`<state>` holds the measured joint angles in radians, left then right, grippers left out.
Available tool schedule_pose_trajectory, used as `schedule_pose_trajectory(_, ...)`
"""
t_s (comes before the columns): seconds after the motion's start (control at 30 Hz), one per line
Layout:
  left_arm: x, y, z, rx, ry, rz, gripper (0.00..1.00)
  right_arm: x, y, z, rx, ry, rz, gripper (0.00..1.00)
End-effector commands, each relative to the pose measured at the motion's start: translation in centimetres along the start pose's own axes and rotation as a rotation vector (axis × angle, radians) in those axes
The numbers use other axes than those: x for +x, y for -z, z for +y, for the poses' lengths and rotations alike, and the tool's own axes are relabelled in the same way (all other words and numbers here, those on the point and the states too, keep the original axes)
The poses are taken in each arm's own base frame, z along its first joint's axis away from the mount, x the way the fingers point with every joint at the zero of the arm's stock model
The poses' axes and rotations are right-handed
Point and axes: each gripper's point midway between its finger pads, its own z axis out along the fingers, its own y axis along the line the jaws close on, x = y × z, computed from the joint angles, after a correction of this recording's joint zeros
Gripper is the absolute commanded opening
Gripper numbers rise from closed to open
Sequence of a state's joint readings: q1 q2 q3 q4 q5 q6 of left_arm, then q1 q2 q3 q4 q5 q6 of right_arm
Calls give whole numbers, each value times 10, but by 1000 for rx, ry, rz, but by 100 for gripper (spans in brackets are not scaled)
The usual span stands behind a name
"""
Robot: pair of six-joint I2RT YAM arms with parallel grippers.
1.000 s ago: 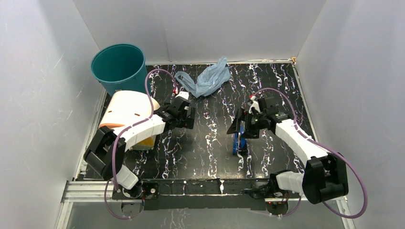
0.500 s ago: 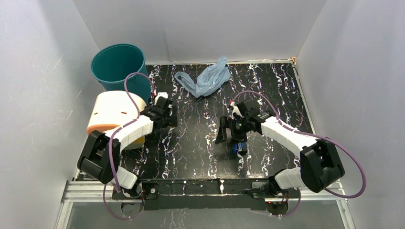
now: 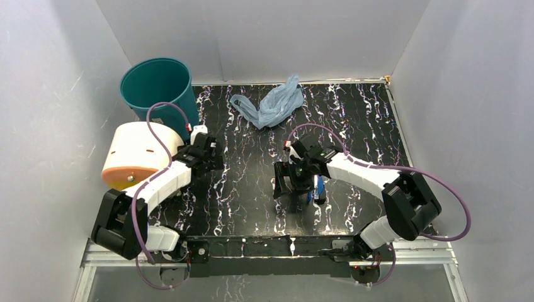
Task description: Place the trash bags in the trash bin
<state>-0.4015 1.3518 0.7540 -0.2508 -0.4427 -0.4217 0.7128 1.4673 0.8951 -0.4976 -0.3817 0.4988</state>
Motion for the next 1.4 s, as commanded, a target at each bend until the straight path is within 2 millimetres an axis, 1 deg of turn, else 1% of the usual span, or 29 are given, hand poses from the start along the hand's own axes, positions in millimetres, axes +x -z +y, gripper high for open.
schedule_pose_trajectory(0.0,-3,6,36,-130,84,-45,98,-24,5,15,-4,25,-67,99)
schedule_pose_trajectory(0.1,-2,6,46,-155,115,-44,98,-24,3,20,-15,35,-57,98)
schedule_pose_trajectory(0.23,-2,8,40,-106,121,-50,98,-21,-3,13,27,24,-36,99)
schedule_pose_trajectory(0.3,-3,8,41,-103,118,-51,98,-18,-5,7,55,18,-26,99)
schedule_pose_trajectory(0.37,-5,9,30,-40,115,-49,98,-17,-6,3,80,12,-24,99)
schedule_pose_trajectory(0.47,-11,15,2,120,106,-48,98,-18,-5,1,96,10,-36,99)
schedule_pose_trajectory(0.53,-20,25,-17,231,110,-58,98,-22,-4,-1,116,1,-58,99)
schedule_pose_trajectory(0.6,-32,39,-35,355,91,-88,98,-25,-5,-4,137,-4,-74,99)
schedule_pose_trajectory(0.67,-37,49,-46,430,42,-88,98,-26,-7,-11,167,-22,-77,99)
schedule_pose_trajectory(0.7,-37,51,-48,446,17,-80,98,-26,-9,-15,191,-35,-74,99)
schedule_pose_trajectory(0.73,-36,52,-47,445,-2,-68,98,-26,-10,-21,223,-50,-75,99)
schedule_pose_trajectory(0.87,-29,56,-39,414,-33,-33,98,-31,-6,-66,455,-86,-143,99)
schedule_pose_trajectory(0.93,-27,58,-37,411,-34,-37,98,-31,1,-91,586,-108,-184,99)
schedule_pose_trajectory(1.03,-21,57,-31,396,-44,-29,98,-31,10,-119,685,-138,-196,99)
schedule_pose_trajectory(1.13,-18,59,-28,384,-59,-25,98,-30,17,-146,691,-220,-197,99)
schedule_pose_trajectory(1.2,-17,60,-26,382,-67,-27,98,-34,26,-166,670,-293,-219,99)
schedule_pose_trajectory(1.3,-15,61,-27,394,-78,-24,98,-48,43,-189,643,-358,-270,99)
schedule_pose_trajectory(1.37,-15,60,-26,390,-79,-24,98,-62,59,-201,627,-413,-297,99)
